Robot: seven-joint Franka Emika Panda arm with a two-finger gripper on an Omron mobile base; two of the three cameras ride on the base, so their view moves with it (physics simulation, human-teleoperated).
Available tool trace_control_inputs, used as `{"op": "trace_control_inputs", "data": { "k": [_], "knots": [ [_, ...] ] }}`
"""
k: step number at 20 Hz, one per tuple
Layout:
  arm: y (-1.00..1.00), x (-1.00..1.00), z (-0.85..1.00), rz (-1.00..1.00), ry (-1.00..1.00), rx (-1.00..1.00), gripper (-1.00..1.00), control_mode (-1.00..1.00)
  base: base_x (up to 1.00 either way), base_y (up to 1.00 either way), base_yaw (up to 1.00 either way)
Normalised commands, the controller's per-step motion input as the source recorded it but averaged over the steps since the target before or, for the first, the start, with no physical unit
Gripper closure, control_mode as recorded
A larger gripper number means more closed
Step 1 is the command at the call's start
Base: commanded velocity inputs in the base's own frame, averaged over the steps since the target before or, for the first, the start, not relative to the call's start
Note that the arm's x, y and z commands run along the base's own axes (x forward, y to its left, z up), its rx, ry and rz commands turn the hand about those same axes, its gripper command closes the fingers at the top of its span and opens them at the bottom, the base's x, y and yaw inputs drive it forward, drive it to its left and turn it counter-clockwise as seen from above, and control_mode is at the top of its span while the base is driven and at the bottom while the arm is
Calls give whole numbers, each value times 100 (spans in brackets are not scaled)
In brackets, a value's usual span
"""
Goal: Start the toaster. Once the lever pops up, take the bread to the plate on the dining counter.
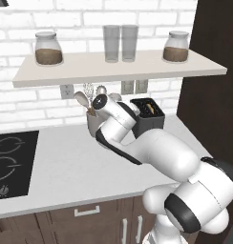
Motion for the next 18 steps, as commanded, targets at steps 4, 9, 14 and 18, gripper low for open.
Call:
{"op": "trace_control_inputs", "data": {
  "k": [4,9,14,18],
  "knots": [
    [0,0,0,0,0,0,-100,-100,0,0,0],
    [0,0,0,0,0,0,-100,-100,0,0,0],
    [0,0,0,0,0,0,-100,-100,0,0,0],
    [0,0,0,0,0,0,-100,-100,0,0,0]
  ]
}}
